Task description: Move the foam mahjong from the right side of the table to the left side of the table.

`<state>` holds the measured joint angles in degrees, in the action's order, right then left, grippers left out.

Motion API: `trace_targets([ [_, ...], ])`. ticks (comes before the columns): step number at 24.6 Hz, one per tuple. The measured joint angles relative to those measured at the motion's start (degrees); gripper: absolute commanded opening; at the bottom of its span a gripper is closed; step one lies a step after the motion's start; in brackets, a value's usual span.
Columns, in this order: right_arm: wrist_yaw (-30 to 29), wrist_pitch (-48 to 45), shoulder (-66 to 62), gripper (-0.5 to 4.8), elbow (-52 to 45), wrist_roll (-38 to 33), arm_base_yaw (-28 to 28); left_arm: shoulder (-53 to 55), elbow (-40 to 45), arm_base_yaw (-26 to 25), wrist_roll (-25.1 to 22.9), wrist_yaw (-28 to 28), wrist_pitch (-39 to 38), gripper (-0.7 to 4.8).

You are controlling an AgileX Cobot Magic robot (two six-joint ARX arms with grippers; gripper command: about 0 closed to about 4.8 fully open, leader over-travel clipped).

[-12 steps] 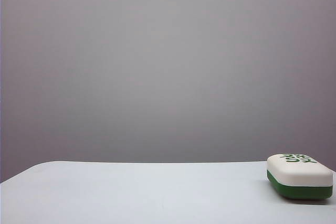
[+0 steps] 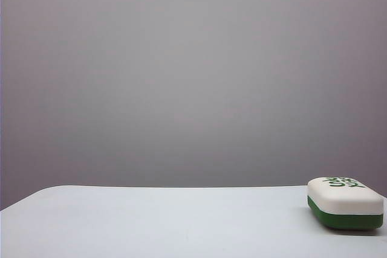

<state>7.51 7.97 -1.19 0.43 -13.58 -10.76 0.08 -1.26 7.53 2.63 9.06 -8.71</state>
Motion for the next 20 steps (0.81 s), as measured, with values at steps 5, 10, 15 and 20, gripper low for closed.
trace_targets([
  [5,-2.3,-8.7,-0.5,-0.05,0.8,-3.8,0.0,0.2,-5.8,0.0,3.3,0.0,4.4,-0.05],
  [10,-1.4,-8.8,-6.1,-0.05,6.2,-7.0,0.0,8.4,-15.6,0.0,3.0,0.0,3.7,-0.05],
  [15,-1.5,-9.0,-21.2,-0.05,15.8,-5.6,0.1,25.1,-32.0,0.0,-4.6,0.1,3.9,-0.05],
  [20,-5.8,-9.0,-34.7,-0.05,24.2,-1.8,4.0,36.4,-44.6,-0.1,-10.5,-1.2,-4.3,-0.05],
])
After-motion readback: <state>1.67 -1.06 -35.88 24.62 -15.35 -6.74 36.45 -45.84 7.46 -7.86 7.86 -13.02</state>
